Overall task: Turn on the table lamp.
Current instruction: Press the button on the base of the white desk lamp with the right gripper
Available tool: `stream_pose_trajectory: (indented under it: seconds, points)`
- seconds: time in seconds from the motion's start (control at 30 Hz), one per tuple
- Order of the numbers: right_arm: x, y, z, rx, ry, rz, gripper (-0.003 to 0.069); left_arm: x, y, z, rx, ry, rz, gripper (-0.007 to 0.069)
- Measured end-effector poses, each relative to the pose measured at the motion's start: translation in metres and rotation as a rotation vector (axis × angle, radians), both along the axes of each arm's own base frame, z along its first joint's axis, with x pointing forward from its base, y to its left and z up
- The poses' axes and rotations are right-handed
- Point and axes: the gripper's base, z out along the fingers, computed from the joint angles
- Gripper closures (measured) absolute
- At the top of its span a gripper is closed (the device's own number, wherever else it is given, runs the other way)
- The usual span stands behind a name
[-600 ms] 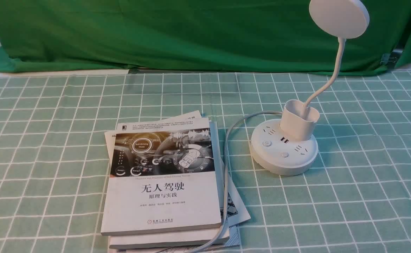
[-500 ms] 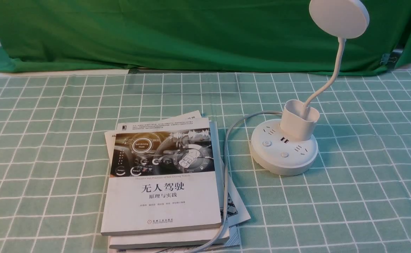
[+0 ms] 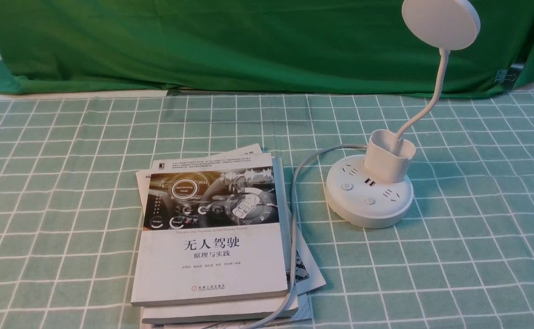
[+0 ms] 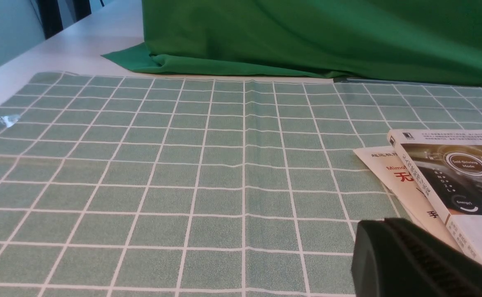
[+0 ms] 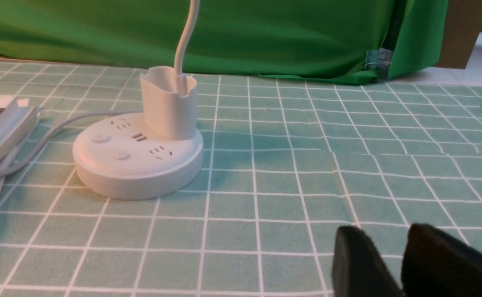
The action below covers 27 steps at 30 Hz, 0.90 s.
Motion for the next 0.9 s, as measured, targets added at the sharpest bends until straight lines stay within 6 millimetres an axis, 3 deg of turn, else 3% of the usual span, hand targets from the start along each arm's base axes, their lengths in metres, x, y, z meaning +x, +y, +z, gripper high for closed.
stream_pose_trajectory:
  seconds: [0.27,0.57,0.9]
  points:
    - [0.0,0.0,0.0,-0.01,-0.001,0.001,0.0419,0.0,0.0,0.0,0.0,0.0,0.0,0.0603]
    - [0.0002,-0.0014,0.0005,-0.242,-0.024,0.018,0.0419,0.0,0.0,0.0,0.0,0.0,0.0,0.0603]
    - [0.0002,-0.0016,0.001,-0.215,-0.027,0.012,0.0418,0.0,0.0,0.0,0.0,0.0,0.0,0.0603]
